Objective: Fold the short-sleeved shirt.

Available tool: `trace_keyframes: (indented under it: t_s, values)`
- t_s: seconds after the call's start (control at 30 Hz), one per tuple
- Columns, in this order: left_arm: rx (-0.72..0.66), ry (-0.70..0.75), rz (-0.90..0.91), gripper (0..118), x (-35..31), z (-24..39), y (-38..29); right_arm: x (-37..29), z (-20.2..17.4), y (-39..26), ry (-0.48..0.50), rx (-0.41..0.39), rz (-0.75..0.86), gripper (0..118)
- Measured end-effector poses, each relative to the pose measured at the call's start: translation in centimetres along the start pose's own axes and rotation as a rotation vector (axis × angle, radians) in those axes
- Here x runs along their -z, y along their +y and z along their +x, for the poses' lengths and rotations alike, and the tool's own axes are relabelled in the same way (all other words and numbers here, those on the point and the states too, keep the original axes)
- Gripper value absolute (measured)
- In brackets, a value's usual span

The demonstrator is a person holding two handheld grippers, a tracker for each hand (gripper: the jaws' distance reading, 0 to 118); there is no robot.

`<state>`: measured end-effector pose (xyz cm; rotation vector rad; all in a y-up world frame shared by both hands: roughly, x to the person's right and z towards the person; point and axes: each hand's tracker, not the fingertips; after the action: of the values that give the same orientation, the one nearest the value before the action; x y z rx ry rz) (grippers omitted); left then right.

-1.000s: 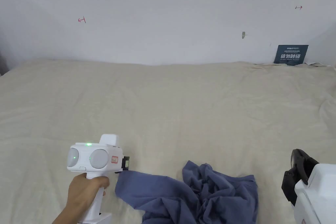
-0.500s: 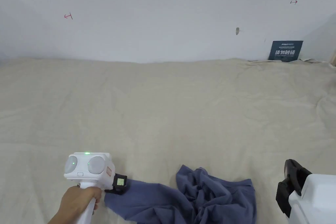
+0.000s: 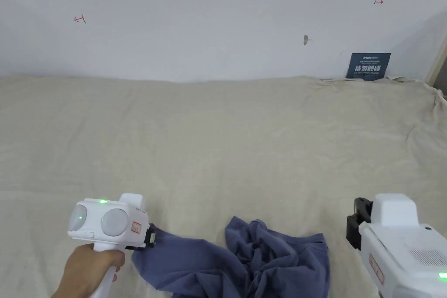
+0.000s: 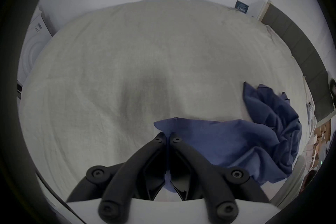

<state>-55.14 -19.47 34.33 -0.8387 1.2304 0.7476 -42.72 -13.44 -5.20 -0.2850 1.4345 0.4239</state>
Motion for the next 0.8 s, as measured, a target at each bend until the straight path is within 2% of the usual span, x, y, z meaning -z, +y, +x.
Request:
trace_keyframes:
  t_s: [0.07, 0.1, 0.13, 0.17, 0.2, 0.23, 0.27, 0.3, 0.33, 0.43, 0.47, 0.53, 0.6, 0.67, 0.8]
  values:
    - [0.016, -0.006, 0.024, 0, -1.6, -0.1, -0.3, 2.5, -0.1, 0.2, 0.024, -0.023, -0.075, 0]
    - [0.014, -0.008, 0.030, 0, -2.1, -0.2, -0.4, 3.6, -0.3, 0.1, 0.079, 0.006, -0.118, 1]
    - [0.012, -0.016, 0.038, 0, -2.7, -0.3, -0.5, 5.0, -0.5, 0.0, 0.095, -0.004, -0.173, 3]
    - [0.012, -0.019, 0.039, 0, -3.0, -0.4, -0.5, 6.2, -0.4, -0.2, 0.113, 0.014, -0.203, 11]
    - [0.021, -0.016, 0.044, 0, -3.3, -0.4, -0.6, 7.4, -0.4, -0.5, 0.106, 0.018, -0.221, 38]
    - [0.032, -0.014, 0.050, 0, -3.6, -0.3, -0.8, 8.6, -0.6, -0.7, 0.147, -0.038, -0.224, 62]
    - [0.034, -0.016, 0.052, 0, -3.9, -0.4, -0.9, 10.0, -0.6, -1.2, 0.165, -0.028, -0.285, 78]
    - [0.036, -0.019, 0.052, 0, -4.1, -0.4, -1.0, 10.9, -0.6, -1.6, 0.172, -0.008, -0.314, 89]
    - [0.035, -0.022, 0.057, 0, -4.0, -0.5, -1.1, 11.9, -0.4, -2.1, 0.169, 0.052, -0.349, 89]
    - [0.032, -0.028, 0.060, 0, -4.1, -0.7, -1.3, 14.8, 0.1, -3.3, 0.200, 0.128, -0.440, 89]
    - [0.033, -0.027, 0.059, 0, -4.0, -0.7, -1.4, 15.4, 0.1, -3.8, 0.151, 0.158, -0.525, 89]
    - [0.033, -0.023, 0.055, 0, -4.0, -0.8, -1.5, 15.3, -0.3, -4.4, 0.146, 0.180, -0.583, 89]
    - [0.028, -0.028, 0.053, 0, -3.8, -1.0, -1.6, 15.8, -0.6, -4.7, 0.134, 0.166, -0.610, 87]
    - [0.028, -0.029, 0.057, 0, -3.9, -1.0, -1.7, 16.4, -0.6, -5.1, 0.129, 0.147, -0.619, 79]
    - [0.024, -0.034, 0.062, 0, -4.0, -1.1, -1.8, 17.3, -1.1, -5.1, 0.150, 0.111, -0.639, 44]
